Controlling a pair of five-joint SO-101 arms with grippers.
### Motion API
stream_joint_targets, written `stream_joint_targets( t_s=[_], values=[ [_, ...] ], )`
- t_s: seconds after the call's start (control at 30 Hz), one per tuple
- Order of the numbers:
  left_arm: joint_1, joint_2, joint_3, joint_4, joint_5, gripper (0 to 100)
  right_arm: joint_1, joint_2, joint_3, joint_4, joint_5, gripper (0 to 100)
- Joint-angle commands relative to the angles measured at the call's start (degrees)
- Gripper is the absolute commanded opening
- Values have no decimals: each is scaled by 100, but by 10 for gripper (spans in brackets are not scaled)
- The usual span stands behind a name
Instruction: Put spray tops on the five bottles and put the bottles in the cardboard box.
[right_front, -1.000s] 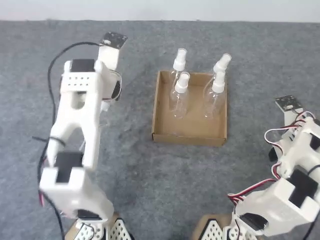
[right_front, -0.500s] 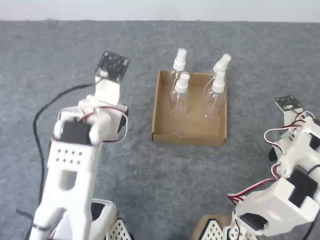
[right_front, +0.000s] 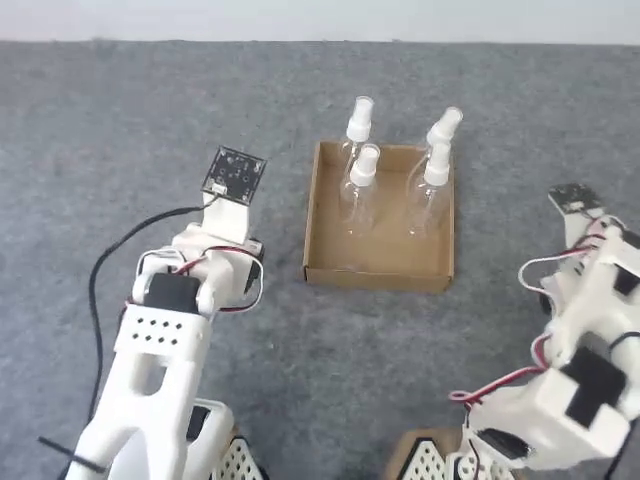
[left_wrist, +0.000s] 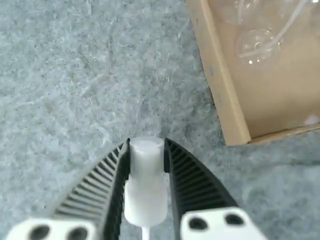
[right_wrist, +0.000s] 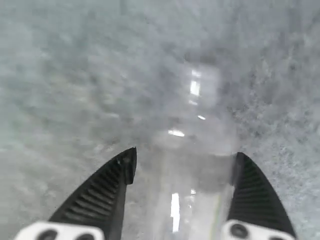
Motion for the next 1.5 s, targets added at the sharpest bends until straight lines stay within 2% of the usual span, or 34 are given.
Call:
stream_joint_targets(
  t_s=[0.0,0.17,0.43,0.57,0.77,1.2,1.37,1.47],
  values=[
    [9,-220,-4,-158,88,13,-382,-752,-35,321,-123,254],
    [9,-220,-4,-149,88,13,-505,-734,-598,690,-387,253],
    [9,-220,4,-149,88,13,-277,593,-2233,1525,-255,253],
    [9,-211,4,-149,88,13,-259,1103,-2286,1525,255,253],
    [9,-202,4,-149,88,13,-198,1481,-2312,1473,316,250],
    [9,-193,4,-149,88,13,57,1455,-2505,1464,290,1],
    [9,-193,4,-149,88,14,163,804,-2752,2141,246,5],
    [9,-193,4,-149,88,14,171,374,-2857,2246,-316,5]
  ],
)
